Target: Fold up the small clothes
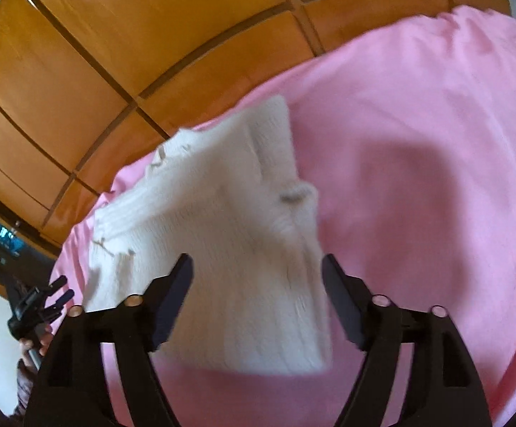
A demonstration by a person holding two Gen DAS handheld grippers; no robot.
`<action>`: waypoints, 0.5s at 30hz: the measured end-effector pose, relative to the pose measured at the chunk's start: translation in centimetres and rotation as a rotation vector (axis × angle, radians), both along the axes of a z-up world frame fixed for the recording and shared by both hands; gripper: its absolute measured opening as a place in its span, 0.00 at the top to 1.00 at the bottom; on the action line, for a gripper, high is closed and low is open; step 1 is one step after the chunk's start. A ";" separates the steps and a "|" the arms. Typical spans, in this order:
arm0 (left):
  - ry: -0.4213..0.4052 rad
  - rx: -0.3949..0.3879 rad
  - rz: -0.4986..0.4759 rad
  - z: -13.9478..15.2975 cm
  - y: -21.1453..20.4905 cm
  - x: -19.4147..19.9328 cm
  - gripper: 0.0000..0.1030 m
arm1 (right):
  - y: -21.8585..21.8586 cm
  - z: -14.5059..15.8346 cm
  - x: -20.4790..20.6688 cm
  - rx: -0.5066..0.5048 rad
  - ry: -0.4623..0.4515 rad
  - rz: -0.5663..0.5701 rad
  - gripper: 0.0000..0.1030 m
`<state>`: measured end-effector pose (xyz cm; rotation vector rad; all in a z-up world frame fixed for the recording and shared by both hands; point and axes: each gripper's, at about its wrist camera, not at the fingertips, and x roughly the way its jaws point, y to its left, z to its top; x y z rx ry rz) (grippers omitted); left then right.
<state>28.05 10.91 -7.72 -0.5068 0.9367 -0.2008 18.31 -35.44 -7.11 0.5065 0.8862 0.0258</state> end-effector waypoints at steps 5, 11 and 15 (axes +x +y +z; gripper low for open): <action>0.052 0.067 -0.079 -4.0 -1.6 -3.0 0.42 | 1.6 -4.0 -1.1 -0.081 0.085 0.045 0.31; 0.041 0.102 -0.110 -3.5 -3.0 -3.6 0.87 | 3.6 -3.5 0.4 -0.147 0.064 0.042 0.83; 0.008 0.096 -0.117 -1.6 -2.2 -5.6 0.89 | 3.3 -1.4 -1.5 -0.132 0.022 0.051 0.86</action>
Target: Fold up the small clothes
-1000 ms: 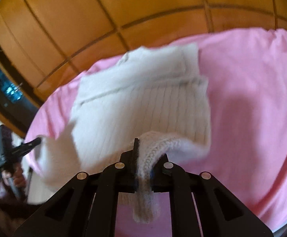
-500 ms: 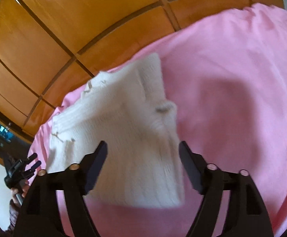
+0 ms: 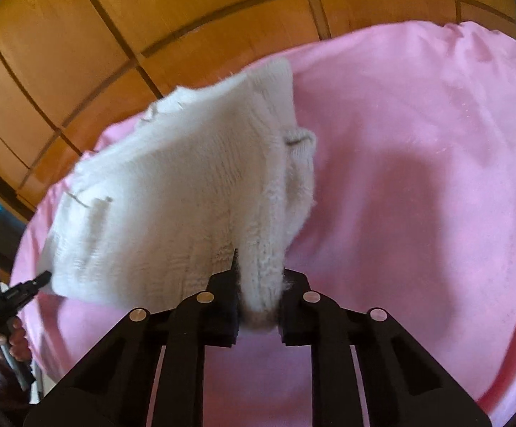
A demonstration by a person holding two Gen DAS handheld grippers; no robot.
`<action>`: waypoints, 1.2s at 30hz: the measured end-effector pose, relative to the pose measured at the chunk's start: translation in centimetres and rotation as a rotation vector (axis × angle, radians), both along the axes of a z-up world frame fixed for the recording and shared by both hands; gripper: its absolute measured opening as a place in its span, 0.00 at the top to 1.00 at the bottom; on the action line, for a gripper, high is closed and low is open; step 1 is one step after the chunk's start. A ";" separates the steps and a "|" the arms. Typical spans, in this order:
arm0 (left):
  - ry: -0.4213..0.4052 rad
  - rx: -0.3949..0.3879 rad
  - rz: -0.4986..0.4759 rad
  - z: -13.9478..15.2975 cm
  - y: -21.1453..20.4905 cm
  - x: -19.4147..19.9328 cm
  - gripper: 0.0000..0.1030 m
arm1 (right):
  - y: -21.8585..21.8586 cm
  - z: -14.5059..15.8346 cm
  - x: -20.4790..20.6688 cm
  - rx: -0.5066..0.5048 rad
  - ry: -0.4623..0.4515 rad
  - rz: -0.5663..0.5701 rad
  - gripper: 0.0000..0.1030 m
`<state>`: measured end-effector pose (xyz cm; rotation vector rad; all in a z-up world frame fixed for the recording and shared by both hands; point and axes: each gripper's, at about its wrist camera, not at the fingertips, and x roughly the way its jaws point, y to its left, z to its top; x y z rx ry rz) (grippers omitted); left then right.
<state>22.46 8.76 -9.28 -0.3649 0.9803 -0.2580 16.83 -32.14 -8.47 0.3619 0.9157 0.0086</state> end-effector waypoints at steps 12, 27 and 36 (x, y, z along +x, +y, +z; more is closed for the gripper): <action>0.100 -0.003 -0.007 -1.0 3.4 -10.9 0.95 | 0.2 -0.5 -11.0 0.001 0.135 0.091 0.89; -0.153 0.181 -0.141 3.9 -0.6 -3.4 0.41 | 1.4 3.4 -2.5 -0.219 -0.040 0.094 0.43; -0.127 0.148 -0.158 2.0 -1.8 -2.3 0.95 | 2.5 1.8 -1.5 -0.263 0.003 0.100 0.93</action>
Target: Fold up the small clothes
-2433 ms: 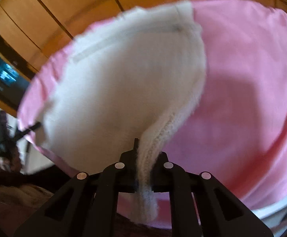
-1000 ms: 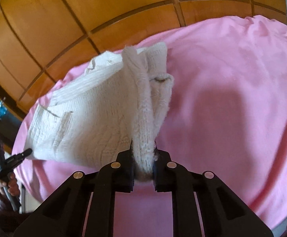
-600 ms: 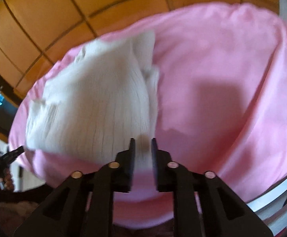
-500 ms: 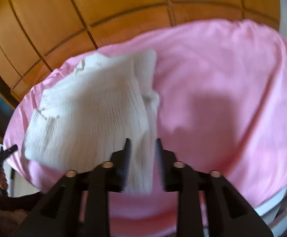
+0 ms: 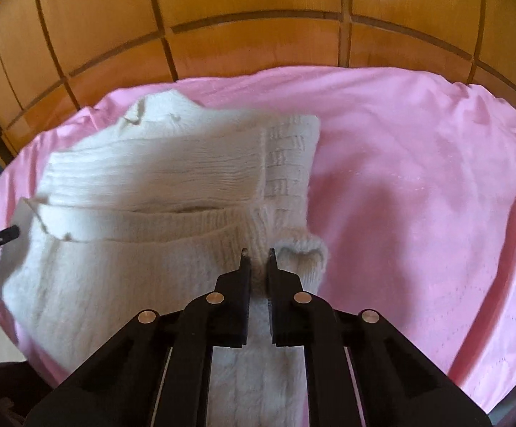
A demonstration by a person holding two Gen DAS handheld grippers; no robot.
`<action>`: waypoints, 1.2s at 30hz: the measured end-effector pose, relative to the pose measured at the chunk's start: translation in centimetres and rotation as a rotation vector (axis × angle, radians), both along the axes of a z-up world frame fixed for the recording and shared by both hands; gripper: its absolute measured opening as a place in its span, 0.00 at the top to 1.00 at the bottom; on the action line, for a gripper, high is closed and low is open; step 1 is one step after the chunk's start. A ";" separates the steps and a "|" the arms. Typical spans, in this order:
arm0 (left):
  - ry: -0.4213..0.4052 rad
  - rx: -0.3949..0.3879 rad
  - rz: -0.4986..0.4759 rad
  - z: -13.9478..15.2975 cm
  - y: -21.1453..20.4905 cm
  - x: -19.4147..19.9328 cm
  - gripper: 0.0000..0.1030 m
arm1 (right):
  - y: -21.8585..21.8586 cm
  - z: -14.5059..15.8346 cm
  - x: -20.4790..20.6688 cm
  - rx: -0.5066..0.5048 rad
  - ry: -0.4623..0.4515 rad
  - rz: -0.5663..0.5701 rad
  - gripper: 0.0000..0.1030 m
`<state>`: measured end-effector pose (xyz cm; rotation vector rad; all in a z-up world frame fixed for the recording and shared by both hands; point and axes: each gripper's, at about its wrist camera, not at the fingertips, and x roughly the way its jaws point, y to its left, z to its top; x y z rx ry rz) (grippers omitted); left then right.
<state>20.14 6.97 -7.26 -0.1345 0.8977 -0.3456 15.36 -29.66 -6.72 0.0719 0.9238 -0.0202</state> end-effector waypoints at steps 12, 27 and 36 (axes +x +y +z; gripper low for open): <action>-0.149 -0.166 0.033 6.8 2.9 1.4 0.96 | 0.5 8.1 2.3 0.056 -0.203 0.015 0.95; 0.031 0.022 0.180 -0.6 -0.9 18.6 0.96 | -3.8 -2.2 17.7 0.020 -0.016 -0.239 0.95; -0.010 0.155 0.273 0.4 -1.2 17.5 0.69 | -3.4 -1.3 17.2 0.006 -0.045 -0.181 0.92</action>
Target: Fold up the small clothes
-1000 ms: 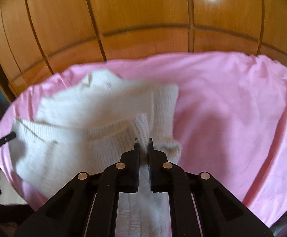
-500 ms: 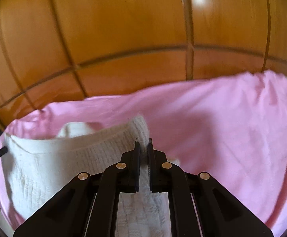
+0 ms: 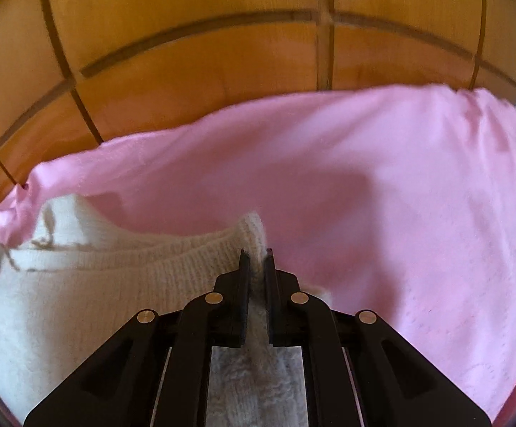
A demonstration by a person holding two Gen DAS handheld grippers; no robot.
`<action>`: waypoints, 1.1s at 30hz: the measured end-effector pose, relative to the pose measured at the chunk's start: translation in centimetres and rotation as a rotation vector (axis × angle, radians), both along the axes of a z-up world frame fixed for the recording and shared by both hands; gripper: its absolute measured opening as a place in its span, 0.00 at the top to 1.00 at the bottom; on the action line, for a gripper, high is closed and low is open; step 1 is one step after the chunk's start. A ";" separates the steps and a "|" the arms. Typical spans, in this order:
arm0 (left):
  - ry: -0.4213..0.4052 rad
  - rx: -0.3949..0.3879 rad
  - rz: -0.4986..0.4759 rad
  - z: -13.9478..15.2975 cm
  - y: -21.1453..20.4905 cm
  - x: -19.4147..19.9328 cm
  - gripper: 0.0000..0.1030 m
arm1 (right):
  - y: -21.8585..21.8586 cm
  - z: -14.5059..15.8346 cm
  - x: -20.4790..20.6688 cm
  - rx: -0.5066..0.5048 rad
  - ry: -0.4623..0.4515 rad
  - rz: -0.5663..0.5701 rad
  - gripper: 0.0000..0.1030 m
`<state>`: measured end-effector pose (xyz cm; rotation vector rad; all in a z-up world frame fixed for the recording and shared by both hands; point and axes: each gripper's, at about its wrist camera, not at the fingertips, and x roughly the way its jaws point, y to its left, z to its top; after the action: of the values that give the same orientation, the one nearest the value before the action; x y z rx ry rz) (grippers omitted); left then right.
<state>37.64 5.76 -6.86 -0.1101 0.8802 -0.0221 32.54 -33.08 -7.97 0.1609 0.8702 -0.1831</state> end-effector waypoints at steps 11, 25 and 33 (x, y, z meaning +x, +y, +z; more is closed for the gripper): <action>-0.013 -0.023 -0.305 1.2 -5.4 -3.4 0.47 | 6.7 2.3 -2.0 0.058 0.017 0.236 0.67; -0.094 -0.020 -0.308 1.0 -6.9 -4.6 0.96 | 9.9 1.5 -1.7 -0.032 0.001 0.264 0.96; -0.123 0.033 -0.263 1.8 -8.0 -2.4 0.96 | 9.5 2.9 0.3 -0.048 -0.065 0.202 0.97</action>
<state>35.24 -2.27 -5.09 0.0379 0.7673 -0.2573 32.83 -23.57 -5.10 0.0333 0.8109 -0.0099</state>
